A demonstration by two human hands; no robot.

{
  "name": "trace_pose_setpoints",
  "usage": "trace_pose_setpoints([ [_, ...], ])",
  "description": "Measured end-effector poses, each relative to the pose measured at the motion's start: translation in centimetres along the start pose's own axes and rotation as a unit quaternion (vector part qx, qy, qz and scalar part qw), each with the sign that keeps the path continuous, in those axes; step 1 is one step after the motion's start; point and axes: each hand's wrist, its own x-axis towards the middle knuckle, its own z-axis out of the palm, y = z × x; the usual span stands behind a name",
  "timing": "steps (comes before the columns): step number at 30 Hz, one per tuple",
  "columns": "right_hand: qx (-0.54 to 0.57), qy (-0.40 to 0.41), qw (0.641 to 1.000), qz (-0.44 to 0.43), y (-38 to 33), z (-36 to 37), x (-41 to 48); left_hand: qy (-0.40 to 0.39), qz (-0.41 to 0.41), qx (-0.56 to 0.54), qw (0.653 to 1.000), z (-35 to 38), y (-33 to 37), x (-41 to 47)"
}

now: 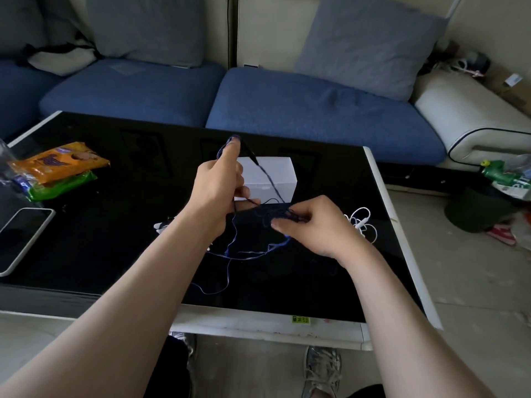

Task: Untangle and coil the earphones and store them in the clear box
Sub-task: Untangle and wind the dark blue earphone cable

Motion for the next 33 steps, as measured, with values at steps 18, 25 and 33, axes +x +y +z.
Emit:
trace_pose_setpoints([
  [18,0.426,0.200,0.881,0.041,-1.5,-2.2,1.2,0.108,0.149,0.391,0.902,-3.6,-2.4,2.9],
  [25,0.363,0.056,0.930,-0.017,-2.0,-1.5,0.4,-0.060,-0.101,0.065,0.991,-2.0,-1.1,2.1],
  [33,0.330,0.077,0.941,-0.014,-1.5,-1.7,0.7,-0.096,-0.077,-0.067,0.990,-1.5,-1.5,2.1],
])
